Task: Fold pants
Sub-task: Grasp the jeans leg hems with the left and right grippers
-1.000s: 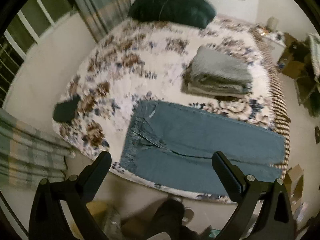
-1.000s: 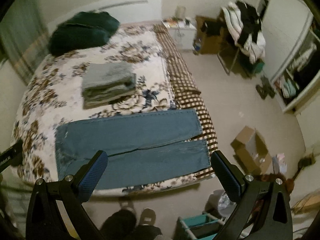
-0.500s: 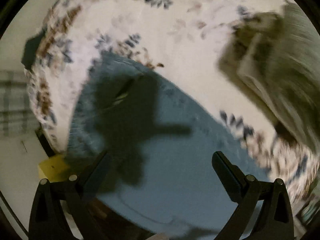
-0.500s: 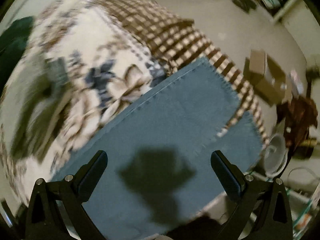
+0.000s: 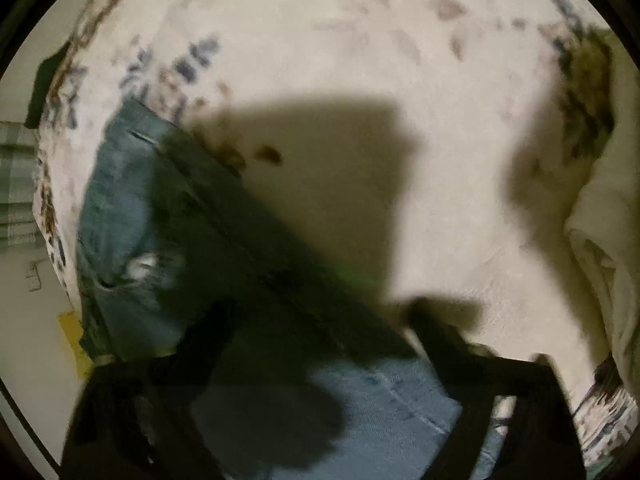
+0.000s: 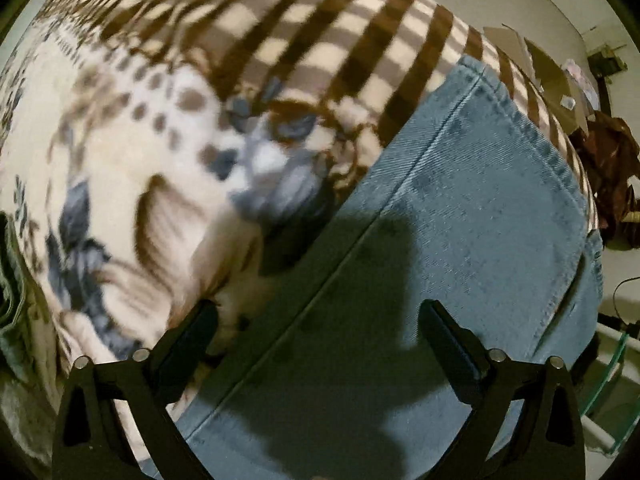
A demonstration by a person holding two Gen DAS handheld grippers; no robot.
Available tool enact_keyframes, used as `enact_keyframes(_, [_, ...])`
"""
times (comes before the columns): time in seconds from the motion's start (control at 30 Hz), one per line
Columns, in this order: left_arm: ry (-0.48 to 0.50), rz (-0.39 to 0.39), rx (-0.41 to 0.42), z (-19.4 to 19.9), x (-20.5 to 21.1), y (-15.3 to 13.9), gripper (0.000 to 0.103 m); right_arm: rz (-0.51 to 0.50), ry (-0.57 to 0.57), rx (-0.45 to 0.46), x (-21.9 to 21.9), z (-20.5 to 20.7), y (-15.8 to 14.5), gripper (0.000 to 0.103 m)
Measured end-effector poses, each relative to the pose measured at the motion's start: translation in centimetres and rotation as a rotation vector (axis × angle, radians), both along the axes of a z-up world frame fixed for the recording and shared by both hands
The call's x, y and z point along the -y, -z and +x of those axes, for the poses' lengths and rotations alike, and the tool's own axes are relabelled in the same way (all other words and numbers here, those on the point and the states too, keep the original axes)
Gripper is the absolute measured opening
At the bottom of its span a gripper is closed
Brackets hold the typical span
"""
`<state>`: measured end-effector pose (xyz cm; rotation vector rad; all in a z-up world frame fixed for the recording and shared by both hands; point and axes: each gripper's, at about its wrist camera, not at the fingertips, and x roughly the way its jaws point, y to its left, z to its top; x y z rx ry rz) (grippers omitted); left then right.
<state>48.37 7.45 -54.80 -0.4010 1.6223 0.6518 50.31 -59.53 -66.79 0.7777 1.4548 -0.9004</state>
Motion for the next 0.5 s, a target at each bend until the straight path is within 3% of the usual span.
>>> enact_keyframes(0.03, [0.005,0.003,0.029,-0.4,0.1,-0.9,0.046,-0.010,0.000,0.000,0.2,-0.4,-0.2,0.084])
enact_keyframes(0.07, [0.012,0.005,0.048,-0.7,0.3,-1.6,0.021,-0.016,-0.001,0.007,0.2,-0.6,-0.3,0.071])
enact_keyframes(0.1, [0.018,-0.003,0.074,-1.1,0.4,-2.4,0.009,-0.017,-0.002,0.012,0.2,-0.8,-0.6,0.063])
enact_keyframes(0.17, [0.033,-0.008,0.124,-2.0,0.8,-4.2,0.007,-0.008,-0.002,0.033,0.1,-1.1,-1.3,0.022])
enact_keyframes(0.2, [0.036,-0.010,0.146,-2.6,0.9,-5.1,0.007,0.000,-0.005,0.043,0.0,-1.1,-1.6,0.015])
enact_keyframes(0.27, [0.047,-0.015,0.195,-3.7,1.0,-7.3,0.006,0.006,-0.012,0.072,-0.4,-1.6,-2.6,0.008])
enact_keyframes(0.47, [0.047,-0.062,0.335,-12.1,0.7,-15.2,0.005,0.032,-0.047,0.170,-2.2,-5.6,-8.0,0.005])
enact_keyframes(0.5, [0.048,-0.067,0.347,-12.1,0.1,-14.5,0.004,0.040,-0.056,0.188,-2.5,-6.8,-9.3,0.005])
